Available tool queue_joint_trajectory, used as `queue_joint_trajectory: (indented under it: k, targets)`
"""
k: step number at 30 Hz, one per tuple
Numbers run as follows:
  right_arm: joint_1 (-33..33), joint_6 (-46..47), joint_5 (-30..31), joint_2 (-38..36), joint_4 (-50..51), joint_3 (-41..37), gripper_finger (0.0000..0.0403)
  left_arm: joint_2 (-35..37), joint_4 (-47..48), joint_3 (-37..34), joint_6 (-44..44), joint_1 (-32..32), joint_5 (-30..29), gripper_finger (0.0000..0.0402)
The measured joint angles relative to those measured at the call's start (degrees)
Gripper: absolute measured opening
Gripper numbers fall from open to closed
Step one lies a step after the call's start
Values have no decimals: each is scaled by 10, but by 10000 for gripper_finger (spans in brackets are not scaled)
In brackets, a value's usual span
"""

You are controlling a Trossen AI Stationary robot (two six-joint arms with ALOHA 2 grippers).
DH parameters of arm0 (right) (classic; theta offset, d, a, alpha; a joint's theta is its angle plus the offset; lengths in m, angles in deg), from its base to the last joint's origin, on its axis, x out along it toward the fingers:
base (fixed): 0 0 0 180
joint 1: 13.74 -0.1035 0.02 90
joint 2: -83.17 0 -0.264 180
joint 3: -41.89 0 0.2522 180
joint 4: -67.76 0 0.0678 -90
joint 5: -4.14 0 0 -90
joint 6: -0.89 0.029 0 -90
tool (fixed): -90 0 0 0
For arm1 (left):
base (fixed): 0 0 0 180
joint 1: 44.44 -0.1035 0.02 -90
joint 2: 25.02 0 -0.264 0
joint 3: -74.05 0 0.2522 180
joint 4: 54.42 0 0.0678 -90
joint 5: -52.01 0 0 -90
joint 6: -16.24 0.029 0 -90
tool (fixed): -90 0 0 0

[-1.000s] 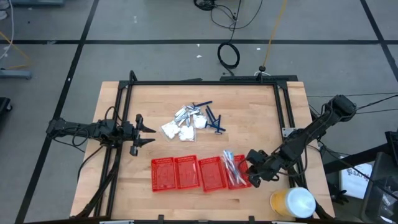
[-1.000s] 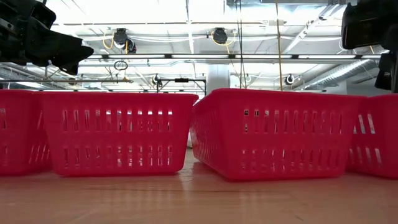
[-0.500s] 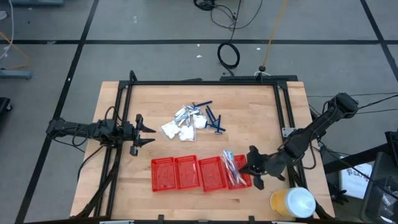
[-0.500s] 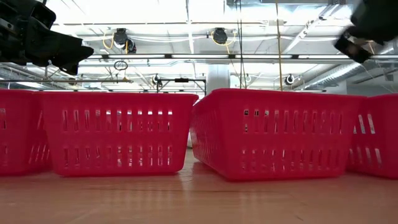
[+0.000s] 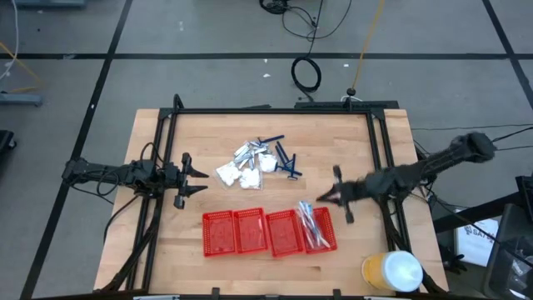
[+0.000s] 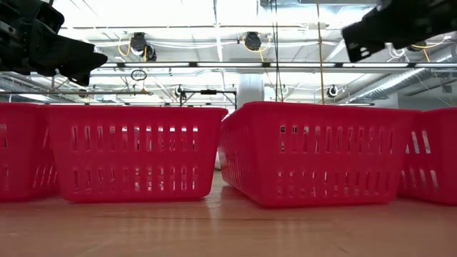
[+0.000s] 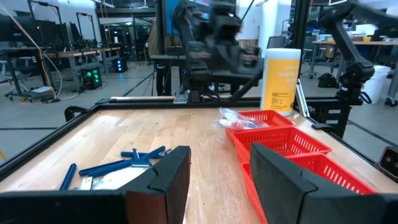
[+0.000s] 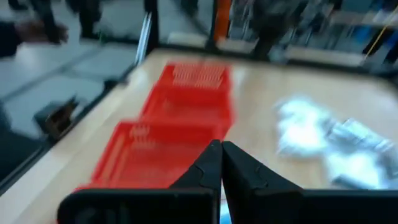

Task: Pick & Place Travel size toiletries
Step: Put the blue razor into the middle right red bin

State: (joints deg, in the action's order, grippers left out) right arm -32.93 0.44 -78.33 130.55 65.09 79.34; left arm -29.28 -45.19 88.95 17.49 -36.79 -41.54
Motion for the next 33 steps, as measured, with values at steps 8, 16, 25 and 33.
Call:
queue_joint_trajectory:
  k: [8, 16, 25, 33]
  targets:
    - [253, -33, -184, -132, -32, -58, 0, 0, 0, 0, 0, 0, 0, 166]
    - [450, -6, -319, -148, -8, -60, 0, 0, -5, 0, -5, 0, 0, 166]
    - [514, 23, -277, -181, -53, -126, 0, 0, -13, 0, -13, 0, 0, 166]
    - [514, 43, -255, -246, -61, -168, 0, 0, -39, 0, -9, -6, -117, 166]
